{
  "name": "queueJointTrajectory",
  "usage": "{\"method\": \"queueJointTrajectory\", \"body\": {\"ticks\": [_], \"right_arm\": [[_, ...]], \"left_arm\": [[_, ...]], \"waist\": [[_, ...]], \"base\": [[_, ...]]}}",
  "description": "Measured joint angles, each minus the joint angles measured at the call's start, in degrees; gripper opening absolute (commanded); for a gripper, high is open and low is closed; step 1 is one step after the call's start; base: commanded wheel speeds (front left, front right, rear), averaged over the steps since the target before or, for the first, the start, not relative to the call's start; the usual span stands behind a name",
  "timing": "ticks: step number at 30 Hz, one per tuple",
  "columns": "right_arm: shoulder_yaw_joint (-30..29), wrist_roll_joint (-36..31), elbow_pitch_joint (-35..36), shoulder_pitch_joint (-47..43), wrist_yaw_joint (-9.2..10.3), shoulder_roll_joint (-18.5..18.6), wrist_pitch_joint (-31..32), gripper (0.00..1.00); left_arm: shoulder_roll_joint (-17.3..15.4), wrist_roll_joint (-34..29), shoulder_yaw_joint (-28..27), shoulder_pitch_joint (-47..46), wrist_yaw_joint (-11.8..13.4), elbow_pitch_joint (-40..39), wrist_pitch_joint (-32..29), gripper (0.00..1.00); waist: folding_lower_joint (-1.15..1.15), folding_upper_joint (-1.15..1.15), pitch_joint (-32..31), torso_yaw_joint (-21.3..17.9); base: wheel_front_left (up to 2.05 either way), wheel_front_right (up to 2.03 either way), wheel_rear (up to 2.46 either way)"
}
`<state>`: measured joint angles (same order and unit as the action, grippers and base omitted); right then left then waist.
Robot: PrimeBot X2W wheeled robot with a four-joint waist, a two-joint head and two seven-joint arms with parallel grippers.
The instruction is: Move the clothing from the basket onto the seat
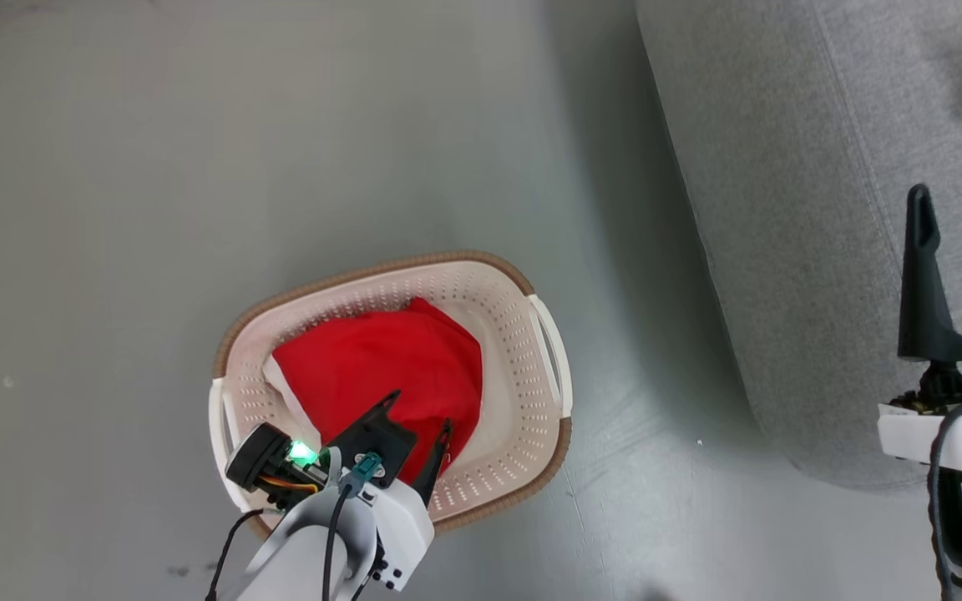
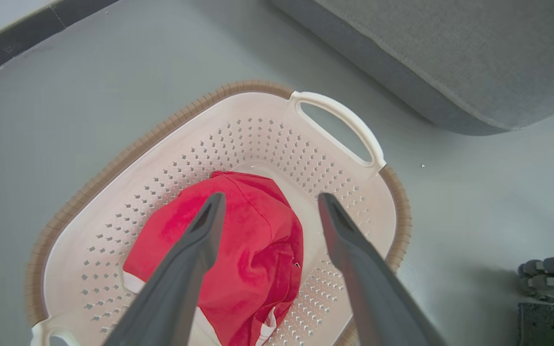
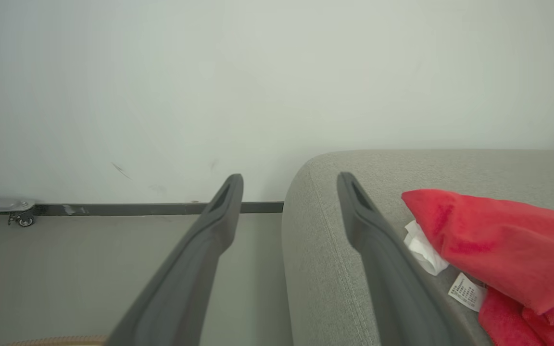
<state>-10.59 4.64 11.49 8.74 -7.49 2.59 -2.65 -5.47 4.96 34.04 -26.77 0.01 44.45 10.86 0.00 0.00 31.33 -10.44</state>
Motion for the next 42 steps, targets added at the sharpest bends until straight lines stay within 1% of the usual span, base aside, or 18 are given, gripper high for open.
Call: {"method": "queueJointTrajectory", "body": {"ticks": [22, 25, 30, 34, 40, 42], "right_arm": [[1.1, 1.9, -0.9, 5.7, -0.01, -0.1, -2.5, 1.00], [1.3, 2.2, -1.3, 6.4, -0.01, -0.1, -3.0, 1.00], [1.5, 2.5, -1.9, 7.2, -0.01, -0.1, -4.0, 1.00], [1.5, 2.8, -2.2, 8.2, -0.01, -0.1, -4.6, 1.00], [1.7, 3.5, -2.9, 9.2, -0.01, -0.1, -5.4, 1.00], [1.8, 3.8, -3.0, 9.4, -0.01, -0.1, -5.5, 1.00]], "left_arm": [[0.3, -2.0, 0.5, -7.1, 0.8, 7.4, 1.9, 1.00], [0.3, -2.2, 0.7, -8.0, 1.4, 8.2, 2.1, 1.00], [-0.2, -3.1, 0.8, -9.6, 1.5, 10.2, 2.3, 1.00], [-0.4, -3.8, 0.8, -10.3, 3.3, 11.5, 2.4, 1.00], [-1.3, -4.4, 1.2, -11.4, 4.1, 13.1, 2.5, 1.00], [-1.7, -4.7, 0.9, -12.3, 5.2, 13.5, 2.5, 1.00]], "waist": [[0.00, 0.00, 11.0, -2.8], [0.00, 0.00, 12.3, -3.2], [0.00, 0.00, 14.3, -3.7], [0.00, 0.00, 15.8, -4.2], [0.00, 0.00, 17.5, -4.7], [0.00, 0.00, 18.1, -4.8]], "base": [[0.00, 0.00, 0.00], [0.00, 0.00, 0.00], [0.00, 0.00, 0.00], [0.00, 0.00, 0.00], [0.00, 0.00, 0.00], [0.00, 0.00, 0.00]]}}
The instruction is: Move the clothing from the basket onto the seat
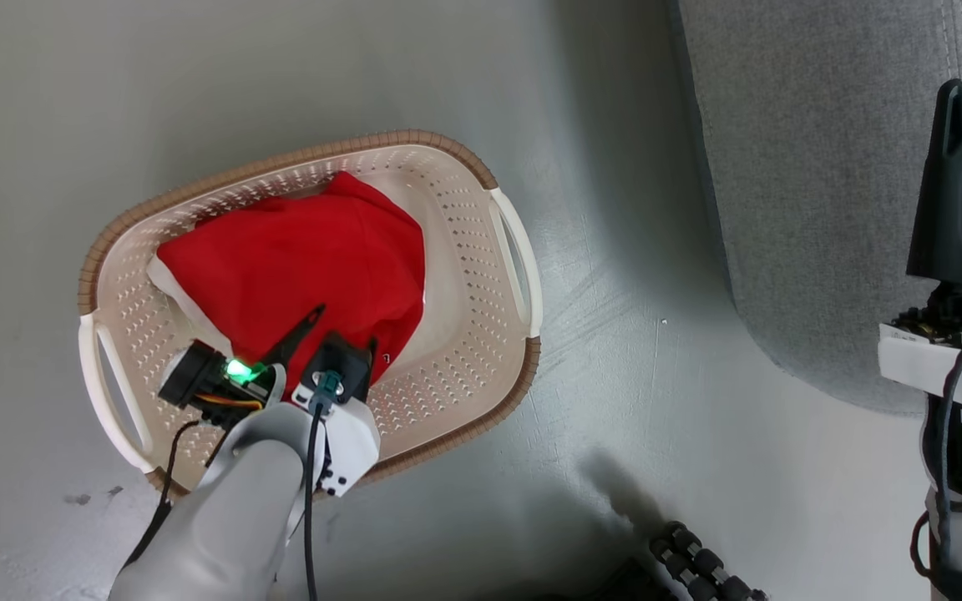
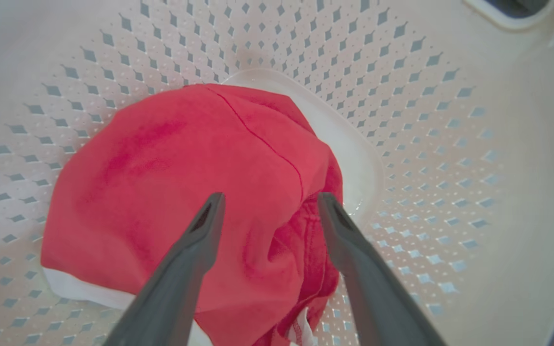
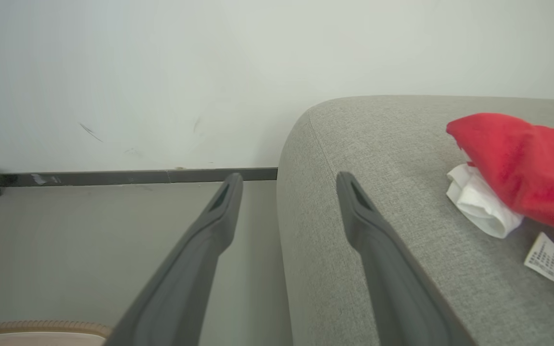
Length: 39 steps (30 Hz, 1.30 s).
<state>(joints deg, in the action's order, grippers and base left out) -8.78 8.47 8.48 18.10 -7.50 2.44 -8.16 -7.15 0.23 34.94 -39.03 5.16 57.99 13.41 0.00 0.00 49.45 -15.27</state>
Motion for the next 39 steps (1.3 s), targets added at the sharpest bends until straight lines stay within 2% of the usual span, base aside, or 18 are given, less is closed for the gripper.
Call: {"method": "queueJointTrajectory", "body": {"ticks": [14, 16, 17, 18, 29, 39], "right_arm": [[0.5, 0.3, -2.1, 2.9, 0.00, 0.0, -2.4, 1.00], [0.5, 0.3, -2.5, 3.3, 0.00, 0.0, -2.7, 1.00], [0.5, 0.3, -2.9, 3.4, 0.00, 0.0, -2.8, 1.00], [0.5, 0.3, -3.2, 3.4, 0.00, 0.0, -2.9, 1.00], [0.9, 0.0, -5.5, 5.6, 0.01, 0.0, -4.0, 1.00], [2.3, -2.1, -8.0, 7.5, 0.01, 0.0, -4.6, 1.00]], "left_arm": [[-0.4, -0.8, -0.9, -3.8, 4.7, 4.4, 0.2, 1.00], [-0.2, -0.9, -0.9, -4.3, 5.5, 4.7, 0.2, 0.40], [0.0, -0.9, -0.9, -4.4, 5.5, 4.9, 0.2, 0.05], [0.1, -0.9, -0.9, -4.5, 5.5, 5.0, 0.2, 0.00], [0.7, -0.4, -1.2, -6.0, 5.4, 4.7, 0.5, 0.00], [1.3, 0.2, -1.6, -6.3, 5.4, 1.0, 0.7, 0.00]], "waist": [[0.00, 0.00, 3.6, -0.9], [0.00, 0.00, 3.8, -0.8], [0.00, 0.00, 3.8, -0.8], [0.00, 0.00, 3.7, -0.7], [0.00, 0.00, 2.4, 0.3], [0.00, 0.00, 0.0, 2.0]], "base": [[0.00, 0.00, 0.00], [0.00, 0.00, 0.00], [0.00, 0.00, 0.00], [0.00, 0.00, 0.00], [0.00, 0.00, 0.00], [0.00, 0.00, 0.00]]}}
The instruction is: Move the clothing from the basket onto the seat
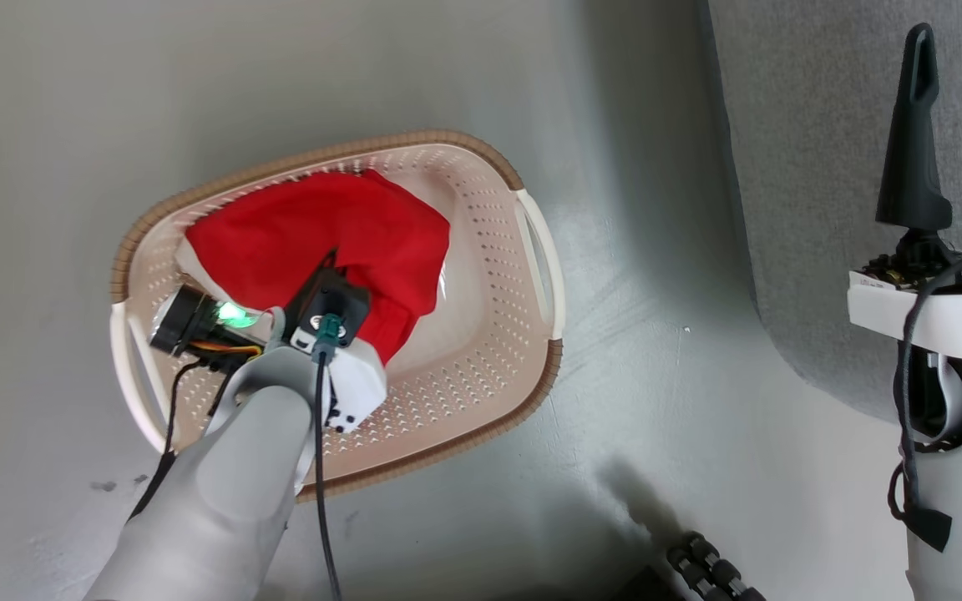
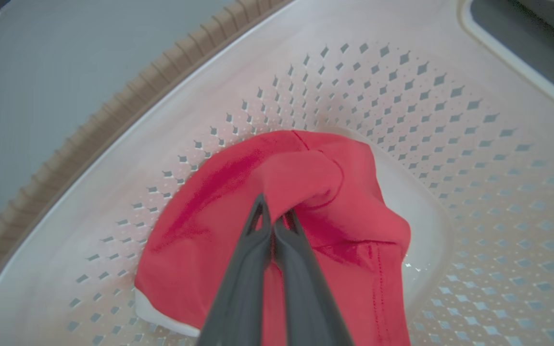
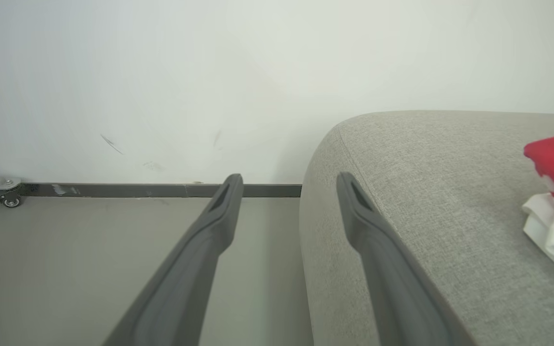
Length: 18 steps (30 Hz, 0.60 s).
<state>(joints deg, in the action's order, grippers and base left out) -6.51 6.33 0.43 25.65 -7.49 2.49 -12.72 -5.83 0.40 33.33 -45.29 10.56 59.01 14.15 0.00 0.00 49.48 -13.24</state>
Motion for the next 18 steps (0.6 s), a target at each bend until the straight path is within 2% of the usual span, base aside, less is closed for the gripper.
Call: {"method": "queueJointTrajectory", "body": {"ticks": [18], "right_arm": [[0.8, -2.9, -4.5, 0.4, -0.01, 0.8, -1.0, 1.00]], "left_arm": [[1.2, 2.6, -1.0, 3.3, 0.0, -18.2, 0.0, 0.00]], "waist": [[0.00, 0.00, -7.1, 4.8]], "base": [[0.00, 0.00, 0.00]]}}
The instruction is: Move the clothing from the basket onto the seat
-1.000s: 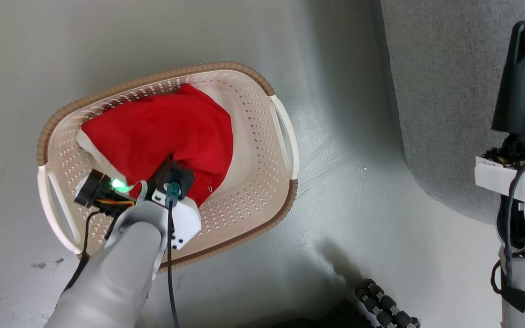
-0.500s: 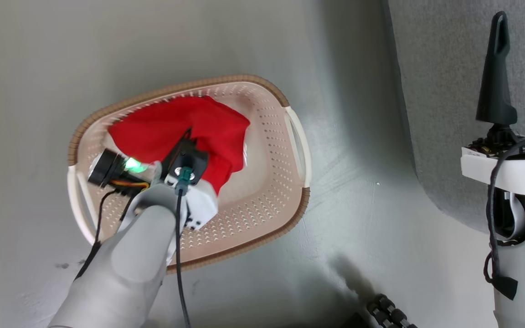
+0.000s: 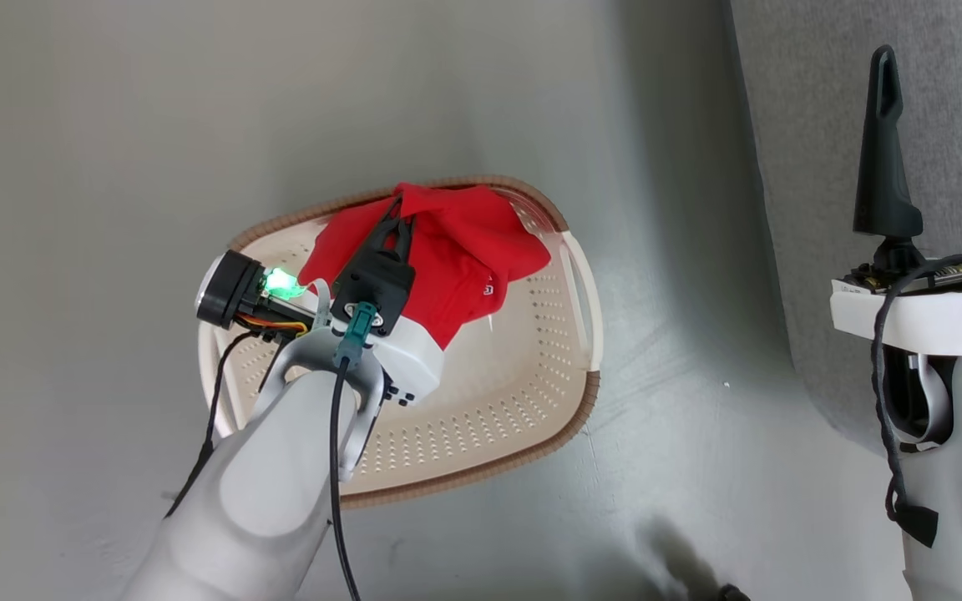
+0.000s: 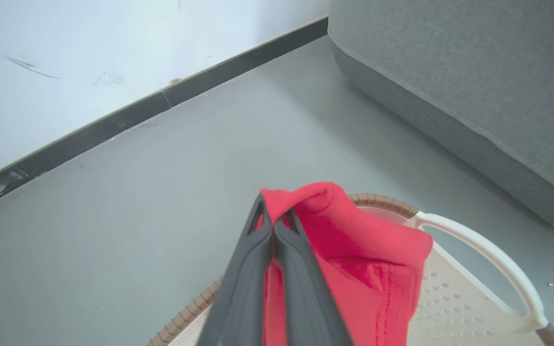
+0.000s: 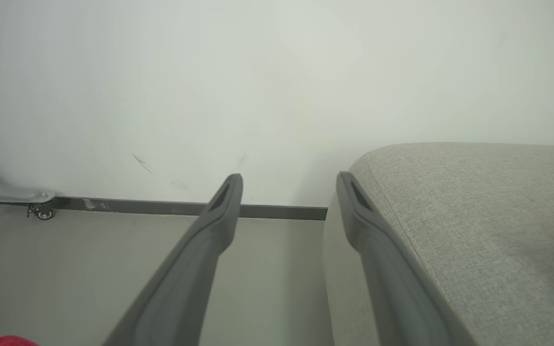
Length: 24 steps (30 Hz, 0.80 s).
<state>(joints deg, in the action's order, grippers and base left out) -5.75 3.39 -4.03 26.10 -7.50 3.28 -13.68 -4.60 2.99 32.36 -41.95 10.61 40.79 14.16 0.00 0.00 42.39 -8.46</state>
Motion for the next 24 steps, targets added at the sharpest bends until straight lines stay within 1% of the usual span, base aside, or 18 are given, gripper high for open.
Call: {"method": "queueJointTrajectory", "body": {"ticks": [5, 14, 16, 24], "right_arm": [[0.5, -0.4, -1.1, 0.0, 0.00, 0.7, 0.0, 1.00], [1.8, -0.6, -2.7, -0.3, 0.01, 1.7, 0.0, 1.00], [2.0, -0.6, -3.1, -0.4, 0.01, 1.8, -0.2, 1.00], [3.2, -0.6, -4.7, -2.2, 0.00, 2.4, -0.2, 1.00]], "left_arm": [[0.0, 0.5, -0.6, 2.1, 0.4, -4.4, 0.1, 0.00], [-0.5, 1.1, -1.5, 5.4, 0.5, -11.6, 0.1, 0.00], [-0.6, 2.1, -2.0, 6.0, 0.5, -13.0, 0.1, 0.00], [-2.2, 4.0, -5.0, 9.2, 0.5, -17.8, 0.1, 0.00]], "waist": [[0.00, 0.00, -2.4, 1.4], [0.00, 0.00, -7.0, 3.6], [0.00, 0.00, -8.0, 4.0], [0.00, 0.00, -12.4, 5.7]], "base": [[0.00, 0.00, 0.00], [0.00, 0.00, 0.00], [0.00, 0.00, 0.00], [0.00, 0.00, 0.00]]}}
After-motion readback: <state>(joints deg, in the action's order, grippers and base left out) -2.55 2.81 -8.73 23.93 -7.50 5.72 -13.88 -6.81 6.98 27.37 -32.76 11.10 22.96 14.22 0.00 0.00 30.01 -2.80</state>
